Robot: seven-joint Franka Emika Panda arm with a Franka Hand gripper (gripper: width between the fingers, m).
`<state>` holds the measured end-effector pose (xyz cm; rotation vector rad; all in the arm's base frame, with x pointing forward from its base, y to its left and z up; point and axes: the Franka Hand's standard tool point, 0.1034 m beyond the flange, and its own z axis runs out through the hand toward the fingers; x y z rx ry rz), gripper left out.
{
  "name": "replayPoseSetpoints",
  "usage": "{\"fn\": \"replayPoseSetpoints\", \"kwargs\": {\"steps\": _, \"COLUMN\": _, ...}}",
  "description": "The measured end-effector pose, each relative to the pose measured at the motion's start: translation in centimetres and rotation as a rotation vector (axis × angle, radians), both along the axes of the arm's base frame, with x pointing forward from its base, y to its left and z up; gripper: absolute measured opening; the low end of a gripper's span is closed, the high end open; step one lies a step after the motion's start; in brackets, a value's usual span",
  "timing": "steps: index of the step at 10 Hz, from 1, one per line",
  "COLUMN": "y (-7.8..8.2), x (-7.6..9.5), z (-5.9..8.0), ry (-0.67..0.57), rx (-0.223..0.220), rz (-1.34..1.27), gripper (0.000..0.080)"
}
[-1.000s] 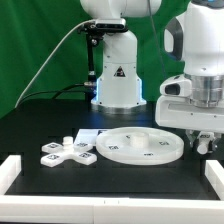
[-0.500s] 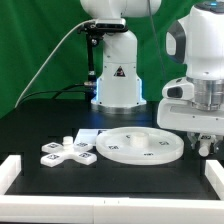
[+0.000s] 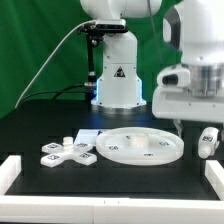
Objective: Assemble round table
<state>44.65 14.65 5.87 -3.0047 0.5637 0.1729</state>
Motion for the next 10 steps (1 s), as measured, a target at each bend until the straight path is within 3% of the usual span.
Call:
{"fn": "replayPoseSetpoints", "kwargs": {"steps": 2, "y": -3.4, "x": 2.1, "z": 4.2, "ry": 0.002, "rx": 0.043, "rz": 0.039, "gripper": 0.0645}}
{"fn": "replayPoseSetpoints", "kwargs": {"steps": 3, "y": -4.7, "x": 2.6, "z": 5.1, "ry": 0.010, "rx": 0.063, "rz": 0.029, "gripper": 0.0645}}
{"fn": "replayPoseSetpoints", "kwargs": {"steps": 8, "y": -5.4, "x": 2.6, "z": 5.2, "ry": 0.008, "rx": 0.067, "rz": 0.079, "gripper": 0.0649}}
{"fn": "replayPoseSetpoints", "kwargs": {"steps": 10, "y": -9.2, "x": 1.5, "z": 4.1, "ry": 0.007, "rx": 0.079, "rz": 0.222, "gripper": 0.0649}}
